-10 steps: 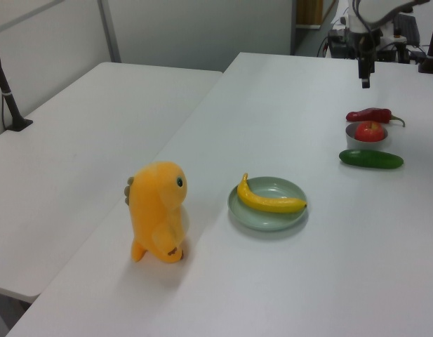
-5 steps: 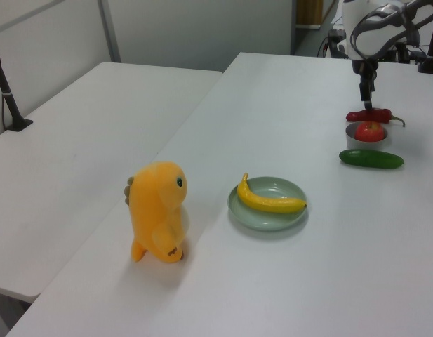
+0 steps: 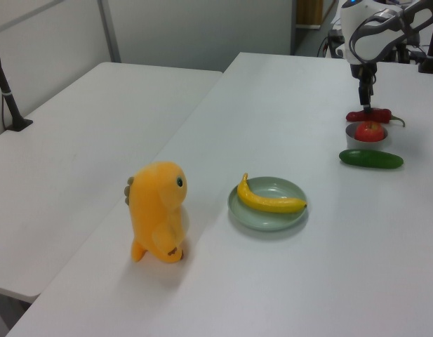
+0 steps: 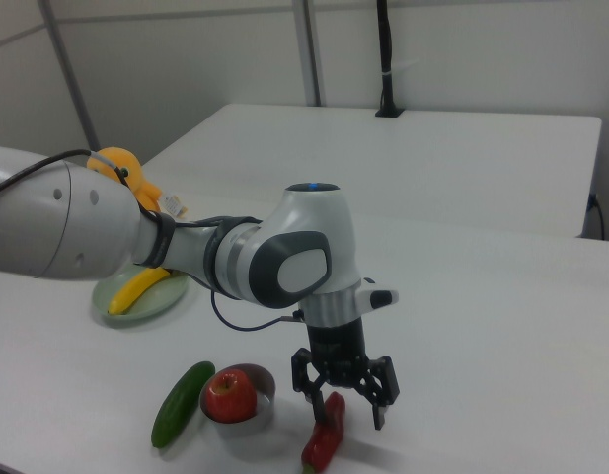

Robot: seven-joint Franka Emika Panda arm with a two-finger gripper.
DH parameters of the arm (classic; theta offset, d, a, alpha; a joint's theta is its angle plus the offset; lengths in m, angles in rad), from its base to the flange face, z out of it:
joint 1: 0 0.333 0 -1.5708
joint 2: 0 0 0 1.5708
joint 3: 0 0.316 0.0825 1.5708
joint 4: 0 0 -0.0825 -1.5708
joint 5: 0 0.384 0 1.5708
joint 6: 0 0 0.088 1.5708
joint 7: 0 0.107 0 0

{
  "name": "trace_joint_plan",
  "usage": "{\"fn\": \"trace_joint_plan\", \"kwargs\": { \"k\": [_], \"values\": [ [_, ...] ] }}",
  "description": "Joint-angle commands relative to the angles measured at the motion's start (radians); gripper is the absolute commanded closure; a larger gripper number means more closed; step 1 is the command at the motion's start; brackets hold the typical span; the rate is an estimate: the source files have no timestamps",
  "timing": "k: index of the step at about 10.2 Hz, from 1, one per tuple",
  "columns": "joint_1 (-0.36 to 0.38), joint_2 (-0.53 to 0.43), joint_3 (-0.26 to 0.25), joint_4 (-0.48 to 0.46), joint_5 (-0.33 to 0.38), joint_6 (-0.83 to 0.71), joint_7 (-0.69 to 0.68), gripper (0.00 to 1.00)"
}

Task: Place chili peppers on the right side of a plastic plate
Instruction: 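Lower the gripper onto the red chili pepper and close it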

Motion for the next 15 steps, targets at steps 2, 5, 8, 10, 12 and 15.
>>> {"fn": "trace_joint_plan", "kwargs": {
  "k": [2, 5, 8, 10, 12, 15],
  "values": [
    [0.033, -0.021, 0.004, -0.063, 0.000, 0.015, 0.029, 0.00],
    [0.033, -0.023, 0.021, -0.083, 0.002, 0.011, 0.051, 0.00],
    [0.033, -0.023, 0.021, -0.107, 0.002, 0.023, 0.150, 0.53],
    [0.032, -0.023, 0.021, -0.108, 0.037, 0.068, 0.157, 0.91],
    [0.030, -0.023, 0.021, -0.100, 0.043, 0.086, 0.155, 0.93],
    [0.029, -0.024, 0.021, -0.059, 0.090, 0.124, 0.154, 0.93]
  ]
}}
